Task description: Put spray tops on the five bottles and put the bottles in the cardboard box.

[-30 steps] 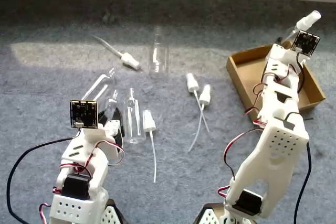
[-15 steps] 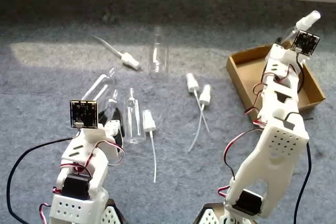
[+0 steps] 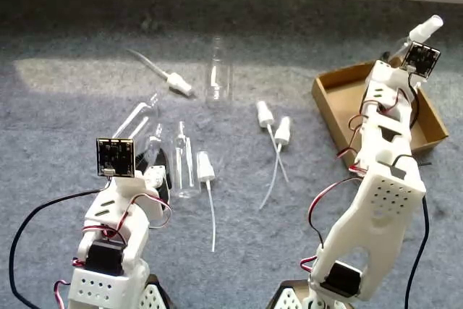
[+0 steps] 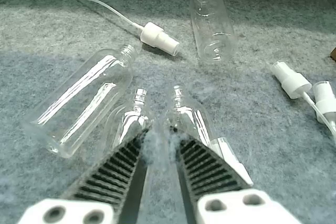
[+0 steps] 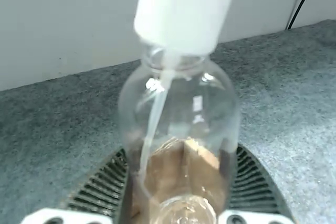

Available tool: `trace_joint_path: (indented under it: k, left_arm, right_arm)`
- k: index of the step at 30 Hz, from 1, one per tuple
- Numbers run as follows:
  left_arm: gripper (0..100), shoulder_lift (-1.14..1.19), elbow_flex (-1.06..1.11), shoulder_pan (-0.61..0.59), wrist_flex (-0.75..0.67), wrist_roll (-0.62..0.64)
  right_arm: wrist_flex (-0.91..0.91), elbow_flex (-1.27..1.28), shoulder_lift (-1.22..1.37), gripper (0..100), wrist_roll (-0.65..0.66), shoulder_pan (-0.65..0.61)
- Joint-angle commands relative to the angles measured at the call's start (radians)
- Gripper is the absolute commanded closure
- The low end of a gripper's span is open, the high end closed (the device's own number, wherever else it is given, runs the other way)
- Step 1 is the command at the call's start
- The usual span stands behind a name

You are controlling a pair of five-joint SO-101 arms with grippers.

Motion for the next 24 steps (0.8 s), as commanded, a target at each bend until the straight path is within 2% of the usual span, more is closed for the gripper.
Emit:
trace_joint_path:
  k: [1,12,17,24]
  left_arm:
    - [99,-0.004,0.022,-0.005,-0.018,-0.015]
    - [99,-0.004,0.022,-0.005,-0.018,-0.015]
    - [99,-0.004,0.022,-0.005,-0.018,-0.015]
    - [99,-0.004,0.022,-0.005,-0.021,-0.015]
  right_arm:
    - [0.004,-0.059,-0.024,83.5,-0.011,-0.010]
    - [0.004,-0.036,0.036,83.0,-0.005,-0.021]
    - [0.002,-0.036,0.041,77.5,-0.008,-0.027]
    - [0.004,-0.036,0.041,77.3,-0.011,-0.024]
